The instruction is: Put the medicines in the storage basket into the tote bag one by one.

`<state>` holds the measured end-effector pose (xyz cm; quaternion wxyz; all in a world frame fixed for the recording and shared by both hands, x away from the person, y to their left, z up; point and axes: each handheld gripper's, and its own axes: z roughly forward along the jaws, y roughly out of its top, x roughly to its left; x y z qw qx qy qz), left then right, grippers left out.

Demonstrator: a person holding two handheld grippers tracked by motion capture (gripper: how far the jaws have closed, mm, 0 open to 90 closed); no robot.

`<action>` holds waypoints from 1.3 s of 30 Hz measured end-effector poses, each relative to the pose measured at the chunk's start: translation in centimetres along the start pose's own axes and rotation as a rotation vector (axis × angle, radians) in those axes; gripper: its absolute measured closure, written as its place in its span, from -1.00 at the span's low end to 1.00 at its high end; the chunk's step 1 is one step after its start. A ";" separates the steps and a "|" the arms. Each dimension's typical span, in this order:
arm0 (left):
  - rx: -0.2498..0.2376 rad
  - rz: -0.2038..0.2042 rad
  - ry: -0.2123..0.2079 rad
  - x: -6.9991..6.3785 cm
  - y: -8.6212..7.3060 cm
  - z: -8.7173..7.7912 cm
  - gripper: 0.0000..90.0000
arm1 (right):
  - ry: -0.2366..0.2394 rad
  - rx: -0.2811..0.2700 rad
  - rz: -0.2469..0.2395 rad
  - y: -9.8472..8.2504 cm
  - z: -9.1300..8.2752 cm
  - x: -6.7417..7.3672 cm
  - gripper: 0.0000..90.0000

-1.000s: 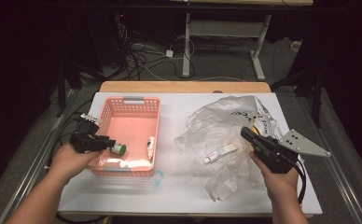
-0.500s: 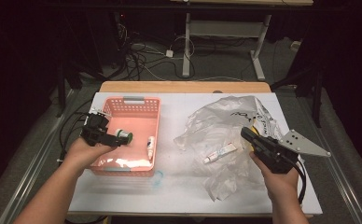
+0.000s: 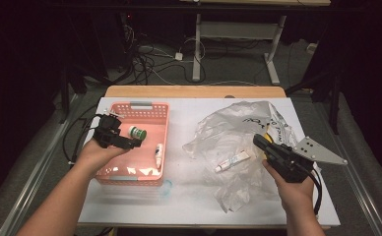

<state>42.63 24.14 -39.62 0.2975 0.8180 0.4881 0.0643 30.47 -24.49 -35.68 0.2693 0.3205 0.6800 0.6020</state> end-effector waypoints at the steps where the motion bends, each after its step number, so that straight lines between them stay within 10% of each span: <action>1: -0.007 -0.002 0.011 0.0 0.2 0.1 -1.00 | 0.000 0.000 0.000 0.0 0.0 0.0 1.00; 8: -0.055 0.005 0.103 0.5 3.1 1.9 -0.95 | 0.004 0.007 0.000 -0.1 0.2 0.1 1.00; 16: -0.068 -0.050 0.083 1.7 5.4 4.3 -0.91 | 0.000 0.001 0.005 0.0 0.0 0.0 1.00; 32: -0.048 -0.125 0.111 4.0 5.7 8.5 -0.66 | 0.001 0.010 0.001 -0.3 0.1 -0.1 1.00; 39: 0.012 -0.073 0.127 3.8 5.6 10.0 -0.38 | -0.002 0.008 0.001 -0.3 0.1 -0.3 1.00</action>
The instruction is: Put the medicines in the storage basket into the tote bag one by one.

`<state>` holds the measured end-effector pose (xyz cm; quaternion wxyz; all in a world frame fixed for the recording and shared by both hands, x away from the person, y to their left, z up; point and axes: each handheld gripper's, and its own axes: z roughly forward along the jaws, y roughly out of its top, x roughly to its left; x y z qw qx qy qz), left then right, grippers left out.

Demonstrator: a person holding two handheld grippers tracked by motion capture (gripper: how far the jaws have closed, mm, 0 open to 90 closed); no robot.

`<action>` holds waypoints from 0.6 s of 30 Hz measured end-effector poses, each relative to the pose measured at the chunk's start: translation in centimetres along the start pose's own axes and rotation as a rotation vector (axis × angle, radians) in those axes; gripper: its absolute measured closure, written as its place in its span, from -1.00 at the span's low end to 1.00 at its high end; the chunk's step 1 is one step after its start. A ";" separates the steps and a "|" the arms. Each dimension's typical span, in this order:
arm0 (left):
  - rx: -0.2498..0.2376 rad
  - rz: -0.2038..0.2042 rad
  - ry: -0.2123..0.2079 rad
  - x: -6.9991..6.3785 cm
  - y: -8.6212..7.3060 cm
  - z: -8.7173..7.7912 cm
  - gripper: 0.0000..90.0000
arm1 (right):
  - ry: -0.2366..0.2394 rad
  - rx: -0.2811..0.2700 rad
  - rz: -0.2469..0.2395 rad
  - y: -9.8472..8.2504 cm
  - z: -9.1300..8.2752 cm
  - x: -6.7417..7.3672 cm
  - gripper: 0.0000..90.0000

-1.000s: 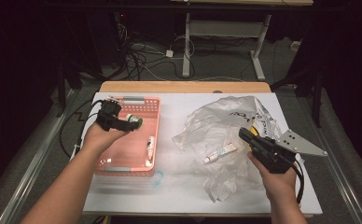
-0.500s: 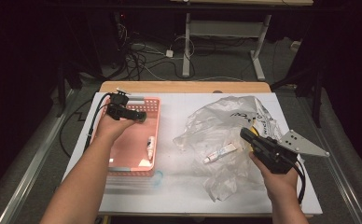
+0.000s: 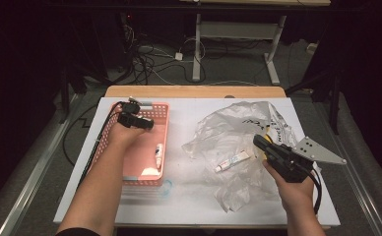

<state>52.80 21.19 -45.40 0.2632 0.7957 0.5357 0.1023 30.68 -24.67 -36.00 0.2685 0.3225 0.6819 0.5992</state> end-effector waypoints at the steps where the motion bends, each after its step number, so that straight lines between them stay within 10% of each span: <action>1: 0.002 0.002 0.001 -0.1 0.0 0.1 -0.31 | 0.000 0.000 -0.002 0.0 0.0 0.0 1.00; 18: 0.013 0.008 -0.024 -1.1 -0.8 -1.7 -0.23 | 0.003 0.000 0.002 0.1 0.0 0.1 1.00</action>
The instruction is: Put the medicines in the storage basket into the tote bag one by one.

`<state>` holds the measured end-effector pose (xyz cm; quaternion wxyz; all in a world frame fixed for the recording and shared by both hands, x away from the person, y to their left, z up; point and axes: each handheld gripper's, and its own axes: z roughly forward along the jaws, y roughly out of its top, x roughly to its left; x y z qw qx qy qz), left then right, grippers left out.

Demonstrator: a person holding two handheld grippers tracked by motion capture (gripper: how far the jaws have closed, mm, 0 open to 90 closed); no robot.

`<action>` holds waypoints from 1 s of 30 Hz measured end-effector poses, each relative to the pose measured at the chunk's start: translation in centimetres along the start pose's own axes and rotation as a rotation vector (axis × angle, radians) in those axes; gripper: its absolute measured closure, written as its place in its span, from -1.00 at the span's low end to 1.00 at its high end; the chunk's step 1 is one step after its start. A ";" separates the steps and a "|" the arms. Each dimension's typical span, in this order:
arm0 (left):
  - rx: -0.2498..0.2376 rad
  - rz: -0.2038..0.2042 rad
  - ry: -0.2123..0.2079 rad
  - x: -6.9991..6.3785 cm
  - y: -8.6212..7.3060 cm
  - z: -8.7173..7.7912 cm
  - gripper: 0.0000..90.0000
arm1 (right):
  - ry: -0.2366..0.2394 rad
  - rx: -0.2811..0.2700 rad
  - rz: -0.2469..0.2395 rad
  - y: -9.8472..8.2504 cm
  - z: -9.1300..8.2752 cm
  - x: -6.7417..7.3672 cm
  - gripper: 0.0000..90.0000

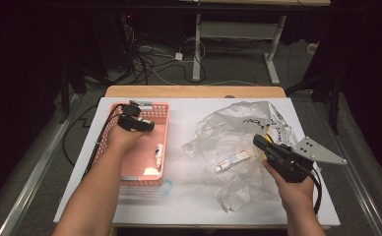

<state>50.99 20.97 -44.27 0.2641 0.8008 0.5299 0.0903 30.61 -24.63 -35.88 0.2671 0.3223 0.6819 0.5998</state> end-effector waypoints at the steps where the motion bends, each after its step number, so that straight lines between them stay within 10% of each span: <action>1: 0.000 0.002 0.000 -0.2 0.0 -0.3 -0.23 | 0.000 -0.002 0.000 0.0 0.0 0.0 1.00; 17: -0.026 -0.018 -0.038 -1.8 -2.9 -4.0 -0.23 | 0.008 -0.010 -0.001 0.1 -0.2 0.0 1.00; 30: -0.056 0.091 -0.044 -4.6 -6.0 -8.6 -0.23 | 0.007 -0.010 0.006 0.1 -0.2 -0.1 1.00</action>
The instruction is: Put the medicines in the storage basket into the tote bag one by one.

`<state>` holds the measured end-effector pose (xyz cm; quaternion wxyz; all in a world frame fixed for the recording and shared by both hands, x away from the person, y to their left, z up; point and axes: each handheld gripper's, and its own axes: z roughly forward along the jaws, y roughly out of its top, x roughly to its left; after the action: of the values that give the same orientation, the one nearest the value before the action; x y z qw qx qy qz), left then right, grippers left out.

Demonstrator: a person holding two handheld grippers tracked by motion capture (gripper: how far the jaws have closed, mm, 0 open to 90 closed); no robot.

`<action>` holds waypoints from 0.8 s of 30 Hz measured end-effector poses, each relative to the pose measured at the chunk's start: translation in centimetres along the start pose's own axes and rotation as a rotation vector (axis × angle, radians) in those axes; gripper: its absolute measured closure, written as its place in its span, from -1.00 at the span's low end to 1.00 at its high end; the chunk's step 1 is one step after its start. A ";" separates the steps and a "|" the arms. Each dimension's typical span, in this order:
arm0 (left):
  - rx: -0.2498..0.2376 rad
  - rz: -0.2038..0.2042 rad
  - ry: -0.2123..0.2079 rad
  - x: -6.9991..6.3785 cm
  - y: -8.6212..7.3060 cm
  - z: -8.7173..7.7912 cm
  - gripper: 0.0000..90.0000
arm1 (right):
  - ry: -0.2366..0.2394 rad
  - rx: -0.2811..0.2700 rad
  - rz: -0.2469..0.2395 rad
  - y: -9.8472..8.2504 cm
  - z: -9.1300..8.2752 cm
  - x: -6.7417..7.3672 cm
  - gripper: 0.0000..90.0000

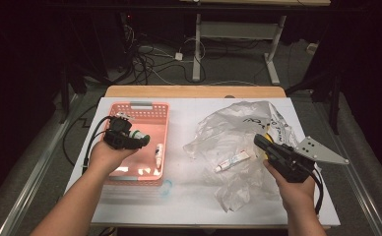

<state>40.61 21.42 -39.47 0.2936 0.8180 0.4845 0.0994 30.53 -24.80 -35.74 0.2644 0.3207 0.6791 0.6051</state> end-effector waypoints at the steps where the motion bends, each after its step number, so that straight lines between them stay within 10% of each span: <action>1: -0.005 0.009 -0.001 -0.2 -0.2 -0.3 -0.23 | 0.000 -0.001 0.001 0.0 0.0 0.0 1.00; 24: -0.143 0.071 -0.067 -3.2 -5.2 -2.9 -0.23 | 0.004 0.011 -0.008 -0.1 0.3 0.4 1.00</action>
<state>33.91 21.67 -39.74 0.3636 0.8146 0.4366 0.1167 30.52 -24.30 -35.86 0.2635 0.3184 0.6842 0.6009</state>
